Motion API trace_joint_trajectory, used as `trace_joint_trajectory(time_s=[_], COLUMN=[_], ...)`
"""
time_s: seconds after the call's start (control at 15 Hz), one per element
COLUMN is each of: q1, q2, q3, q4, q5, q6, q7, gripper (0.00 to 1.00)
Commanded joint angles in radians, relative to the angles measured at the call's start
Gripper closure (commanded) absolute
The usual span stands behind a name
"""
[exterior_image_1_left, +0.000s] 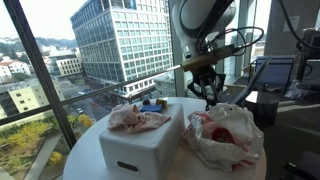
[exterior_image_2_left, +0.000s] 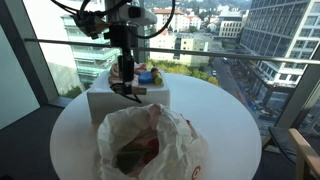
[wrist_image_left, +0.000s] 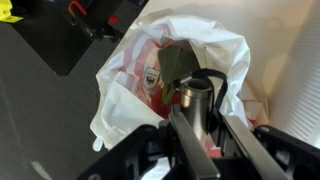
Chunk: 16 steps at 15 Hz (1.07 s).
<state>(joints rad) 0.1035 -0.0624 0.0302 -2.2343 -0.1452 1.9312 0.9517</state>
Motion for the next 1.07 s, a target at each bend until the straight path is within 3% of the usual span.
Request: trace_joint_trajectory(time_s=[0.0, 0.47, 0.8, 0.87, 1.0], q1=[-0.051, -0.11, -0.108, -0.11, -0.112], q2=[0.018, 0.221, 0.34, 0.352, 0.36], q3=[-0.015, -0.05, -0.076, -0.082, -0.088], q4=[-0.056, 0.012, 0.105, 0.113, 0.12], q5=[0.116, 0.23, 0.192, 0.198, 0.211], q6=[-0.011, 0.028, 0.087, 0.102, 0.128], q7=[-0.126, -0.358, -0.385, -0.391, -0.407], gripper=[0.87, 0.87, 0.86, 0.46, 0.38])
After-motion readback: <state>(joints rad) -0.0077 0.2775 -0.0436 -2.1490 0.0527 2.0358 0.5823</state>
